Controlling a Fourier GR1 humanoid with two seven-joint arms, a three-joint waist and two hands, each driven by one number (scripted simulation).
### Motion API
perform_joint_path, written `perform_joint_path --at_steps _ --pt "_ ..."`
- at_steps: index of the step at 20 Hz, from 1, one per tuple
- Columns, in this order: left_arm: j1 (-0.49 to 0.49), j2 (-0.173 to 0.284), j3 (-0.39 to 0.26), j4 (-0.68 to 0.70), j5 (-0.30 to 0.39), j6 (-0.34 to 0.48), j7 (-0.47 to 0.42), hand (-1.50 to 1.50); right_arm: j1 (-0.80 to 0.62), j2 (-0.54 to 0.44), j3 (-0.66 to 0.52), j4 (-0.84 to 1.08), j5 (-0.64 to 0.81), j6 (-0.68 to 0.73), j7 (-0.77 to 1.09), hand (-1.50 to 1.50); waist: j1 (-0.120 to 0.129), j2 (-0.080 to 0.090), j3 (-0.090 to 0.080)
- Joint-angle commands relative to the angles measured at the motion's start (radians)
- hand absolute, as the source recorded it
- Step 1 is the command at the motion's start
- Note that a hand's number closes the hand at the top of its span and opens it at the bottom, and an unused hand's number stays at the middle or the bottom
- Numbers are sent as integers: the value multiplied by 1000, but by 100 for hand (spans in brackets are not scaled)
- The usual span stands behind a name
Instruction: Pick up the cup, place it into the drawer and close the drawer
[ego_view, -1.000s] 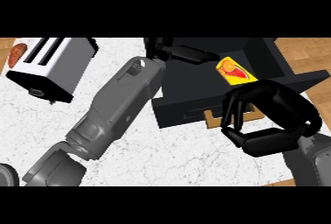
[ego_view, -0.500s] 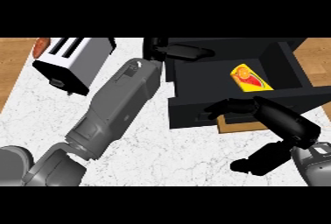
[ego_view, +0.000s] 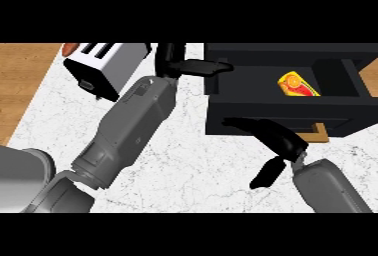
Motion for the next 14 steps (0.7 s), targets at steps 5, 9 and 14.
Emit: perform_joint_path --at_steps 5,9,14 --pt "103 101 10 -109 15 -98 51 -150 -199 39 -50 517 124 -145 -203 150 64 2 2" --pt "182 99 -9 -172 10 -95 52 -150 -321 72 -129 669 99 -210 -292 150 91 3 3" --pt "222 133 -13 -221 12 -133 60 -150 -453 11 -251 802 51 -254 -369 150 117 14 4"
